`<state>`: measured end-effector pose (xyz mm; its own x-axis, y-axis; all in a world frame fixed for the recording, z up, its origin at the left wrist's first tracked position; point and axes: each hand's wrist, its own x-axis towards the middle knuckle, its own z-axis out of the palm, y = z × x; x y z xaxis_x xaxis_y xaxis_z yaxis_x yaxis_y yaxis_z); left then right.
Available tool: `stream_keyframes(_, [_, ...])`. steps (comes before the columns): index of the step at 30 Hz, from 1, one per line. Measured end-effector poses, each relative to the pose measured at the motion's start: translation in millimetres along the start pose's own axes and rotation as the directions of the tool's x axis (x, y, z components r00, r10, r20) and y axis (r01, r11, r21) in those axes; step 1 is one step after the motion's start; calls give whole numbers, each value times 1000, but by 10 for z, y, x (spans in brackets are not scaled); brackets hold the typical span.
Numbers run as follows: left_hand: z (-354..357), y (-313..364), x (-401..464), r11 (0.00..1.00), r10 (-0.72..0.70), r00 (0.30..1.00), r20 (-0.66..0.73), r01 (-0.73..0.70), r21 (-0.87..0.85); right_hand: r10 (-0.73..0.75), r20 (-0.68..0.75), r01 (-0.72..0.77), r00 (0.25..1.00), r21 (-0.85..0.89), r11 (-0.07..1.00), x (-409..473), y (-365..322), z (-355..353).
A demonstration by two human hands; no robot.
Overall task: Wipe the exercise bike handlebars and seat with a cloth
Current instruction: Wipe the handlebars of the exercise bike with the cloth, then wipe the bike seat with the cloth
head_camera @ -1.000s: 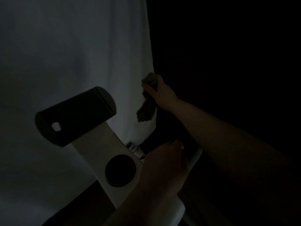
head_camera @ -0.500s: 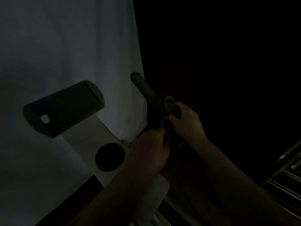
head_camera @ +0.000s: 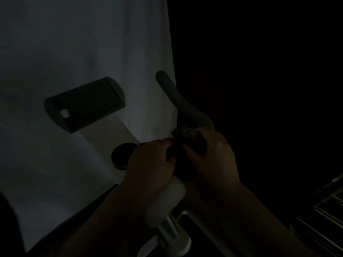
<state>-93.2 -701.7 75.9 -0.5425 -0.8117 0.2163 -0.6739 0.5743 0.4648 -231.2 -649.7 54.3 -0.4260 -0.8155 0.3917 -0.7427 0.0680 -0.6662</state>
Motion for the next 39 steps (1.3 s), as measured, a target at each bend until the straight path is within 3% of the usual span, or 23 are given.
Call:
stream_keyframes(3, [-21,-123,-220,993,71,995,-73,-64,103,-32,15,31,999,11,999,-32,-60,14])
stream_keyframes(9, [-64,-182,-618,994,70,982,-173,-54,92,-97,143,86,985,79,993,-261,-277,77])
stream_keyframes(13, [-130,-201,-747,997,31,992,-126,-23,67,-98,183,86,978,73,994,-417,-345,50])
stream_keyframes(16, [-159,-159,-903,996,-42,995,-94,35,-78,-81,171,62,982,112,992,-545,-394,24])
stream_keyframes(23, [-336,-239,-1452,984,90,993,-75,-100,-146,-49,-93,63,994,153,986,-1200,-711,72])
stream_keyframes(30, [-429,-512,-2150,965,186,982,-42,-191,-181,9,-74,-3,997,85,996,-2007,-1028,112])
stream_keyframes(35, [-410,-623,-2642,970,135,986,98,-111,-219,198,2,-198,980,95,976,-2741,-1119,41])
stream_keyframes(39, [-342,-599,-2960,967,123,978,171,-79,-244,264,-7,-264,965,7,965,-3244,-1113,-82])
